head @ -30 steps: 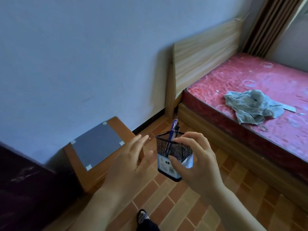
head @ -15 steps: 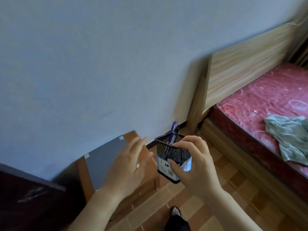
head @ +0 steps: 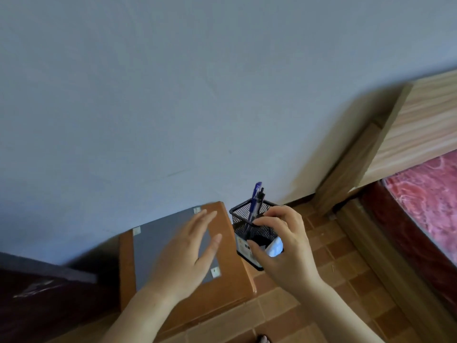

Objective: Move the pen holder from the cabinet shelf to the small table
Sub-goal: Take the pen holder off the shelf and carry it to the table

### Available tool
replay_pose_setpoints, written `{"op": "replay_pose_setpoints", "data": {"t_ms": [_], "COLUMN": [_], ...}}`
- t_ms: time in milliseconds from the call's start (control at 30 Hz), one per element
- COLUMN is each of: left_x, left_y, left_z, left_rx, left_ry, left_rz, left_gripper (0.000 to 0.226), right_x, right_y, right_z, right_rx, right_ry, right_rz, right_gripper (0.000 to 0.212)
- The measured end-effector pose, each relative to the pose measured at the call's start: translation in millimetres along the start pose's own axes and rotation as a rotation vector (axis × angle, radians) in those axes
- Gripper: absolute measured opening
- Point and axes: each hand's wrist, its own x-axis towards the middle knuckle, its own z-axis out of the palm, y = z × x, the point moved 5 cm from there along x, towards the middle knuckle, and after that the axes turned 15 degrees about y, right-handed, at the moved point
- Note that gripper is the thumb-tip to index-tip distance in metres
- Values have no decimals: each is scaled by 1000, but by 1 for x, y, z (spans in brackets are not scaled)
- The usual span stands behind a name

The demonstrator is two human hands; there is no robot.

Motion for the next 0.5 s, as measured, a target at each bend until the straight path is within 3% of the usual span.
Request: {"op": "replay_pose_setpoints", "data": {"t_ms": [300, 500], "left_x": [49, 50], "left_y": [-147, -221], "left_z": [117, 196], "left_rx": [69, 176], "left_ry": [84, 112], "left_rz": [-4, 38], "left_gripper": [56, 73], "right_x": [-28, -69], "right_y": [112, 174], "right_z": [149, 218], "right_rx": [36, 58], "right_ry": [-60, -67], "right_rz": [-56, -108], "right_gripper": [31, 36]}}
